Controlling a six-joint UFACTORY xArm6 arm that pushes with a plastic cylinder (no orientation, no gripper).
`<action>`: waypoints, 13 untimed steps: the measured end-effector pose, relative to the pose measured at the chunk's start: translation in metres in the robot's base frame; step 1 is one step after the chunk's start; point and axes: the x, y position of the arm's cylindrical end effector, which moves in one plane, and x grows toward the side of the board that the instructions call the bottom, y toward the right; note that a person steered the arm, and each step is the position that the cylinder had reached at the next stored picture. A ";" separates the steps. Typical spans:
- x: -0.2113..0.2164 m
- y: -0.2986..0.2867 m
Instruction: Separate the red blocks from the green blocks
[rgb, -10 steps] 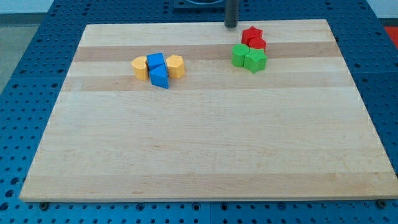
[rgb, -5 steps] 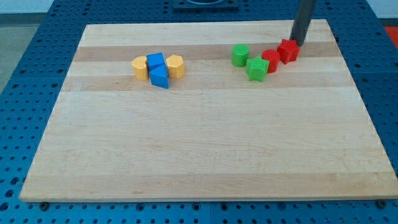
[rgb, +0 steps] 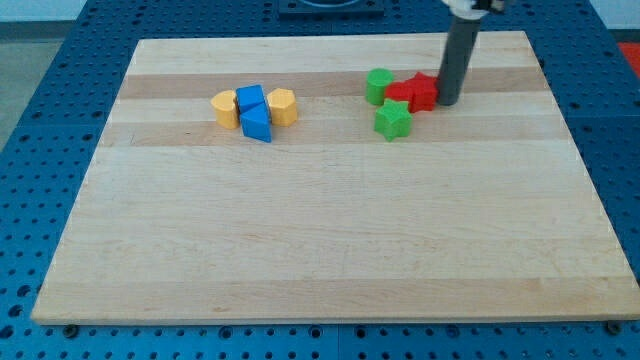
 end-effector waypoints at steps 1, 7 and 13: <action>0.005 -0.032; 0.017 0.031; -0.091 -0.092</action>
